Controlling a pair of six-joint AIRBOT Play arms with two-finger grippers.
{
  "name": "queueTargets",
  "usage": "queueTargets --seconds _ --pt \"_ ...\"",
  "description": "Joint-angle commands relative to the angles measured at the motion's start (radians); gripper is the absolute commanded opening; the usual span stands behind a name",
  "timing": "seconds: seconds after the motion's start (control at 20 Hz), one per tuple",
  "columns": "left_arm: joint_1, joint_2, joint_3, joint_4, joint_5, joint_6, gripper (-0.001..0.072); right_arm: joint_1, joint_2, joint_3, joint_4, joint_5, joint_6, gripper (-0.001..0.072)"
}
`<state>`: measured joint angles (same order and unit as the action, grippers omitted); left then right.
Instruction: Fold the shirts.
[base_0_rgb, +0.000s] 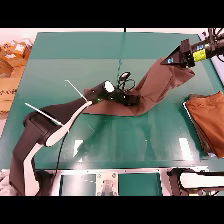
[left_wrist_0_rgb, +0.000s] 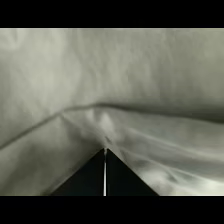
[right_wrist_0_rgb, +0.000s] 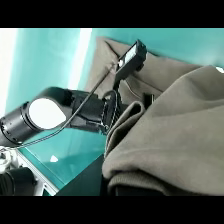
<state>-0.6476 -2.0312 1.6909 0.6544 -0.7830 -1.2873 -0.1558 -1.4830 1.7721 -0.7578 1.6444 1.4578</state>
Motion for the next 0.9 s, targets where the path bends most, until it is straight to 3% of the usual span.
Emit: queueTargets --seconds 0.0,0.1,0.2,0.35,0.55,0.75,0.8,0.85 --pt "0.074 -0.015 0.053 0.005 -0.228 0.013 0.0025 0.023 -0.003 -0.012 -0.039 0.002 0.027 0.0021" --pt "0.164 -0.001 0.109 0.068 -0.386 -0.008 0.0024 0.05 -0.003 -0.012 -0.039 -0.003 0.032 0.0021" --pt "0.261 0.024 0.183 0.219 -0.515 -0.082 0.0025 0.095 -0.003 -0.012 -0.039 -0.014 0.063 0.0021" --pt "0.406 0.077 0.303 0.43 -0.695 -0.162 0.0026 0.205 -0.003 -0.03 -0.039 -0.127 0.11 0.0022" --pt "0.57 0.145 0.366 0.467 -0.813 -0.183 0.0026 0.428 -0.056 -0.128 -0.037 -0.43 0.118 0.0022" --pt "0.657 0.172 0.365 0.463 -0.844 -0.182 0.0026 0.729 -0.246 -0.171 0.05 -0.889 0.093 0.0026" --pt "0.663 0.172 0.36 0.464 -0.853 -0.182 0.0026 0.791 -0.299 -0.171 0.072 -0.991 0.094 0.0126" --pt "0.668 0.172 0.359 0.464 -0.863 -0.182 0.0026 0.841 -0.346 -0.171 0.094 -1.066 0.094 0.037"
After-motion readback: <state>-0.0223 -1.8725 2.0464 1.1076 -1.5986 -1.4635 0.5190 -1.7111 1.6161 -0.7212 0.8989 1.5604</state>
